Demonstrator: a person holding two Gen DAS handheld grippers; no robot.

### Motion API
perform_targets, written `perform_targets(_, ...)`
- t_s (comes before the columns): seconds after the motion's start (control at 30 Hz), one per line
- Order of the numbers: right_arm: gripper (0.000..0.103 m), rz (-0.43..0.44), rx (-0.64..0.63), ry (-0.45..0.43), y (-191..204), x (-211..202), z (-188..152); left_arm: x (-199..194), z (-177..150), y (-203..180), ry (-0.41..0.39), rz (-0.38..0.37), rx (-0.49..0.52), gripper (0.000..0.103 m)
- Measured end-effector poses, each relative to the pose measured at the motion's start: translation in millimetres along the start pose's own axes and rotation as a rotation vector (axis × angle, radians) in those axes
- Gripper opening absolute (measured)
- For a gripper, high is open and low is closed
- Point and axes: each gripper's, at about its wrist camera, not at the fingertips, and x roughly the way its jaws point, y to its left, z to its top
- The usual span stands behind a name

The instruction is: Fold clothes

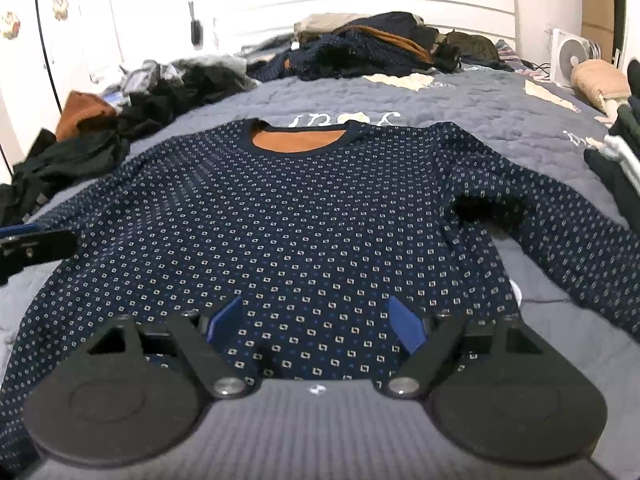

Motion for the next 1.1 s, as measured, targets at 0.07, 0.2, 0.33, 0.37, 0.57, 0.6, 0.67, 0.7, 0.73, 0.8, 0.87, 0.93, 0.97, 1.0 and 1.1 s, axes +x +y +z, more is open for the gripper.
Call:
perform_targets(0.07,0.079,0.013,0.034,0.025,-8,6,-4,1,0,2,0.003,0.007,-0.003,0.091)
perform_targets(0.2,0.079,0.013,0.043,0.039,-15,6,-2,2,2,3,0.001,0.011,-0.007,0.091)
perform_targets(0.33,0.079,0.01,0.025,0.038,-17,0,3,4,2,-2,0.005,-0.001,0.002,0.091)
perform_targets(0.37,0.079,0.006,0.021,0.043,-16,-2,4,5,2,-4,0.007,-0.006,0.008,0.091)
perform_targets(0.57,0.079,-0.015,-0.01,0.036,-10,-20,10,0,3,-10,0.002,-0.043,0.026,0.091)
perform_targets(0.6,0.079,-0.018,-0.014,0.034,-9,-24,10,-2,3,-10,0.0,-0.047,0.023,0.091)
perform_targets(0.67,0.079,-0.037,-0.009,0.033,-9,-31,9,-5,3,-9,-0.002,-0.058,0.015,0.091)
perform_targets(0.7,0.079,-0.049,-0.004,0.034,-8,-36,8,-6,3,-9,-0.001,-0.065,0.01,0.091)
perform_targets(0.73,0.079,-0.061,0.001,0.034,-8,-40,7,-8,3,-9,-0.003,-0.072,0.007,0.091)
perform_targets(0.8,0.079,-0.085,0.011,0.035,-8,-48,5,-12,3,-10,-0.008,-0.087,0.008,0.091)
perform_targets(0.87,0.079,-0.108,0.021,0.036,-7,-56,3,-15,4,-13,-0.015,-0.103,0.016,0.092)
perform_targets(0.93,0.079,-0.132,0.03,0.037,-7,-65,1,-17,5,-15,-0.019,-0.119,0.016,0.092)
perform_targets(0.97,0.079,-0.144,0.035,0.037,-7,-69,0,-18,6,-16,-0.02,-0.128,0.016,0.092)
perform_targets(1.0,0.079,-0.156,0.04,0.037,-7,-73,-1,-19,6,-17,-0.022,-0.136,0.016,0.092)
perform_targets(1.1,0.079,-0.179,0.034,0.023,1,-87,5,-27,8,-20,-0.04,-0.161,0.019,0.092)
